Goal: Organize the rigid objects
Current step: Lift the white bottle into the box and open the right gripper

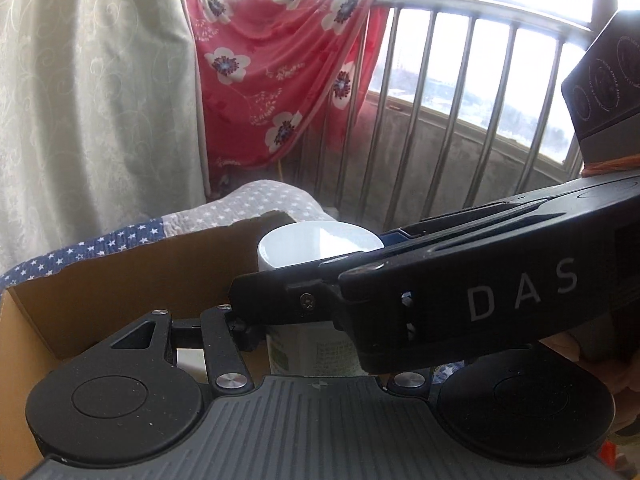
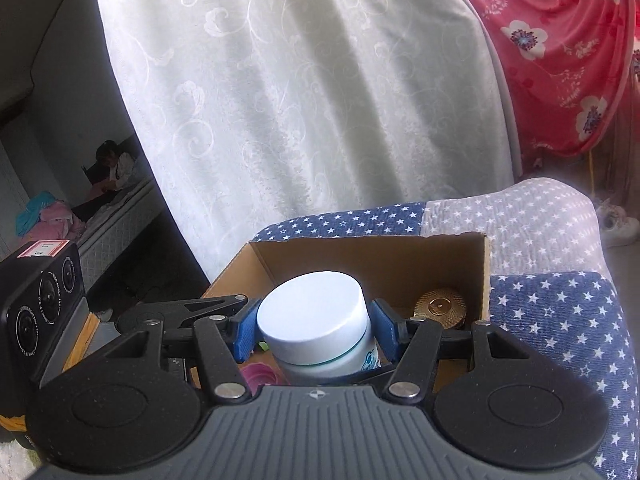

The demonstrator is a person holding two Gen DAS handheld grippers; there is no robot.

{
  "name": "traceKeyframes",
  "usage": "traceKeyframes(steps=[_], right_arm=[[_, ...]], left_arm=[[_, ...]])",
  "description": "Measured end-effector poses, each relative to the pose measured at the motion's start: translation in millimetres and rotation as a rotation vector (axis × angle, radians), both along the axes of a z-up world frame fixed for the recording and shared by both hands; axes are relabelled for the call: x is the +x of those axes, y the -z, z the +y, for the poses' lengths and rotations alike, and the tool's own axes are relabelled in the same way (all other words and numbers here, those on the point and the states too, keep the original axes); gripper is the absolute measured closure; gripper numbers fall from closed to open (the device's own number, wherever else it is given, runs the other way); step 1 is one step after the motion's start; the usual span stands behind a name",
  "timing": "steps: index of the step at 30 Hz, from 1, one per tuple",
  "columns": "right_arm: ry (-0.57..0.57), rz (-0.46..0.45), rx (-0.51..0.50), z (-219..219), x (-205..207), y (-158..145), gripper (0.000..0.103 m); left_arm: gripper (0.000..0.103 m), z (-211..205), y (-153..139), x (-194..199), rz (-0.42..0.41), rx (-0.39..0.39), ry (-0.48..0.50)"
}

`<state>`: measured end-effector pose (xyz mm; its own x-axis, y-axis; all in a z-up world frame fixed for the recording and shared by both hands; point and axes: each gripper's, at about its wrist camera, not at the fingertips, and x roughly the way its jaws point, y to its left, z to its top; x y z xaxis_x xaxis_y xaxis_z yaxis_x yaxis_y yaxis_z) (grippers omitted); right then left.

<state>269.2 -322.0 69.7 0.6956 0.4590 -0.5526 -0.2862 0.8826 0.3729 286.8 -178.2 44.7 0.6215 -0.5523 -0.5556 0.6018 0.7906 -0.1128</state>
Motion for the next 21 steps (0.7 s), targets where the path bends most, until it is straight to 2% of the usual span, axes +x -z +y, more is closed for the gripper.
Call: traceKeyframes(steps=[4,8,21], right_arm=[[0.003,0.04,0.013,-11,11,21,0.042],[0.005,0.064,0.008,-14,18,32,0.044],[0.001,0.053,-0.02,-14,15,36,0.047]], left_arm=[[0.05,-6,11,10,0.048,0.027,0.001],[0.049,6,22,-6,0.098,0.03,-0.001],[0.046,11,19,-15,0.104,0.017,-0.011]])
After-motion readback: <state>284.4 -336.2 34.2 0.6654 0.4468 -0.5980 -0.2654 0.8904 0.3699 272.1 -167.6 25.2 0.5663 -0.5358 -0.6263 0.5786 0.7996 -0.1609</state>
